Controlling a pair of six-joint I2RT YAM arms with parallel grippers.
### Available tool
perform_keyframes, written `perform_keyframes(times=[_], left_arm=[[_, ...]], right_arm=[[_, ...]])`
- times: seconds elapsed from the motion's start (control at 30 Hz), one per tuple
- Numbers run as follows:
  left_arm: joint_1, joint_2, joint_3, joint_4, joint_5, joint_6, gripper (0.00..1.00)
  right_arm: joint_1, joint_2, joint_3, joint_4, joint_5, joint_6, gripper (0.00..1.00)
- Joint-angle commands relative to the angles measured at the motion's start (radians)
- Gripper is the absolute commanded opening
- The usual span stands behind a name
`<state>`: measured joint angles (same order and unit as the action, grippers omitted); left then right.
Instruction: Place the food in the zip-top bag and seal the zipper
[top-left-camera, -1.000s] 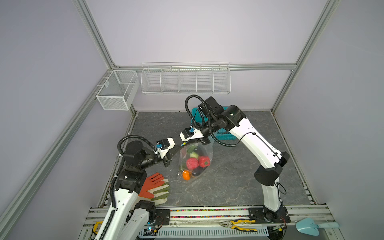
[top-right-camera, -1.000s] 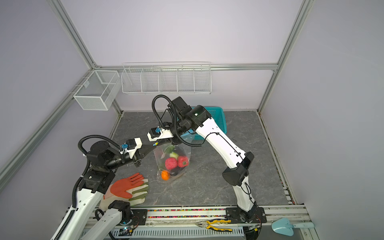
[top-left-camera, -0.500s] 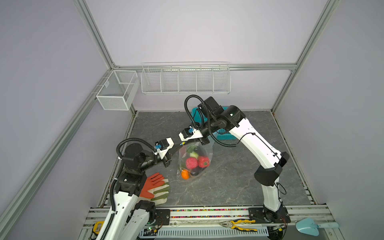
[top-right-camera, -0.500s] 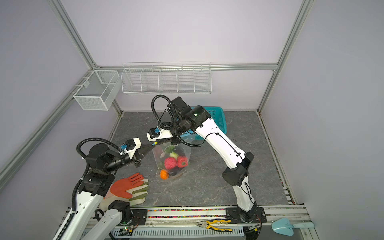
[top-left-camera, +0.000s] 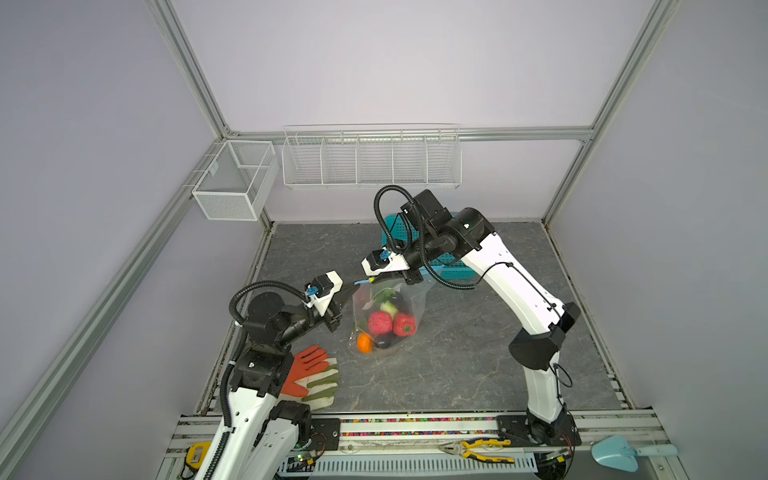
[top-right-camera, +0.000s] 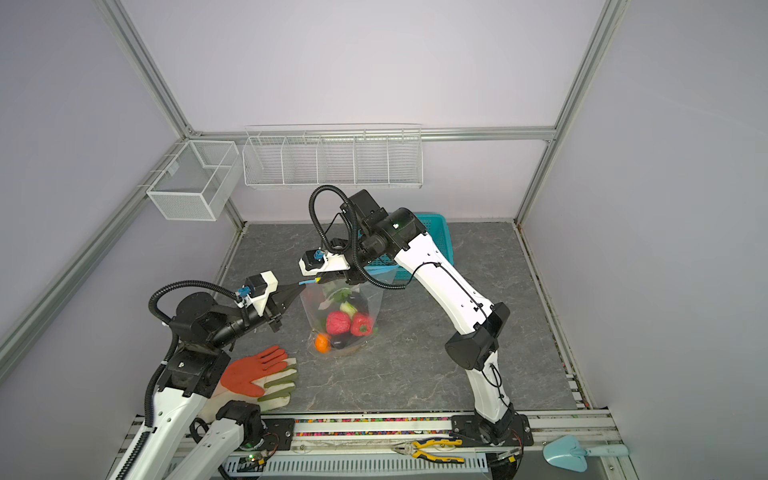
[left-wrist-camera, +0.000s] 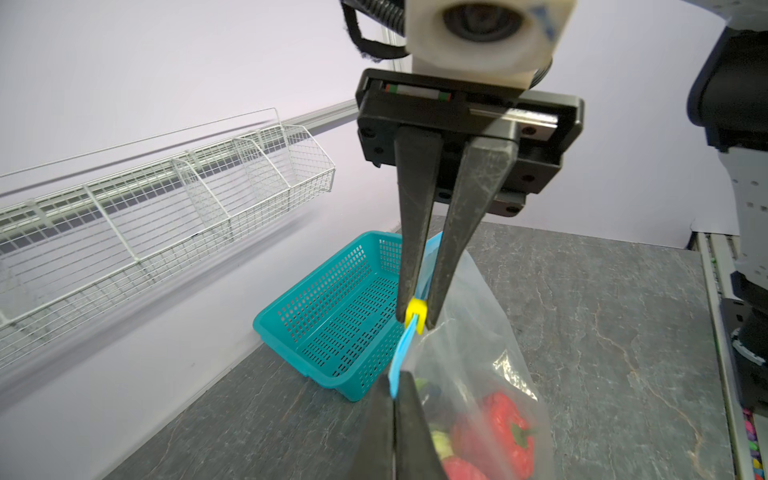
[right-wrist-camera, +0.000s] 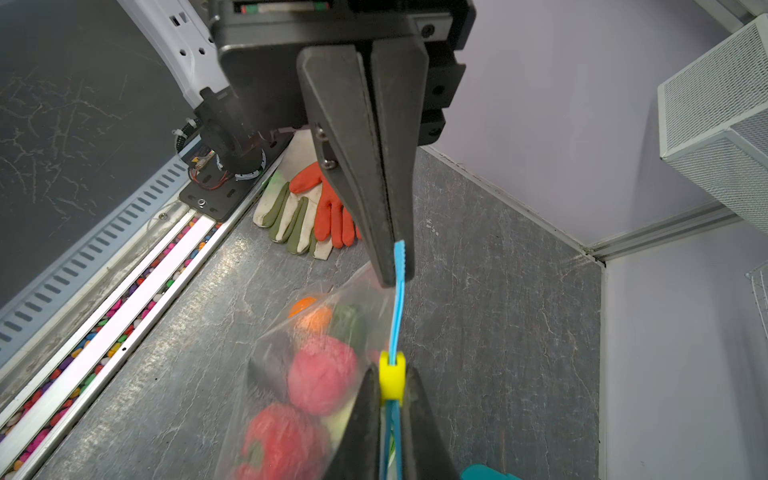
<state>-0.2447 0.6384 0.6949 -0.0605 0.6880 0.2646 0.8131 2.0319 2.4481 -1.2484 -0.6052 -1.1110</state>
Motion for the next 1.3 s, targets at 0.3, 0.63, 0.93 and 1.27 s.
perform_keyframes(times=[0.3,0.63,0.93,1.27], left_arm=[[0.003,-0.036,-0.039,0.014,-0.259,-0.059,0.00],[0.003,-0.015,-0.031,0.000,-0.381,-0.070,0.00],[0.003,0.003,-0.015,-0.025,-0.528,-0.112,0.00],[0.004,0.001,-0.017,-0.021,-0.685,-0.149,0.00]], right_arm=[[-0.048,0.008,0.005,-0.050,0.042,0.023,0.06],[-0.066,0.010,0.002,-0.055,0.061,0.030,0.06],[-0.088,0.002,-0.010,-0.057,0.070,0.039,0.06],[-0.104,-0.032,-0.063,-0.036,0.078,0.041,0.06]])
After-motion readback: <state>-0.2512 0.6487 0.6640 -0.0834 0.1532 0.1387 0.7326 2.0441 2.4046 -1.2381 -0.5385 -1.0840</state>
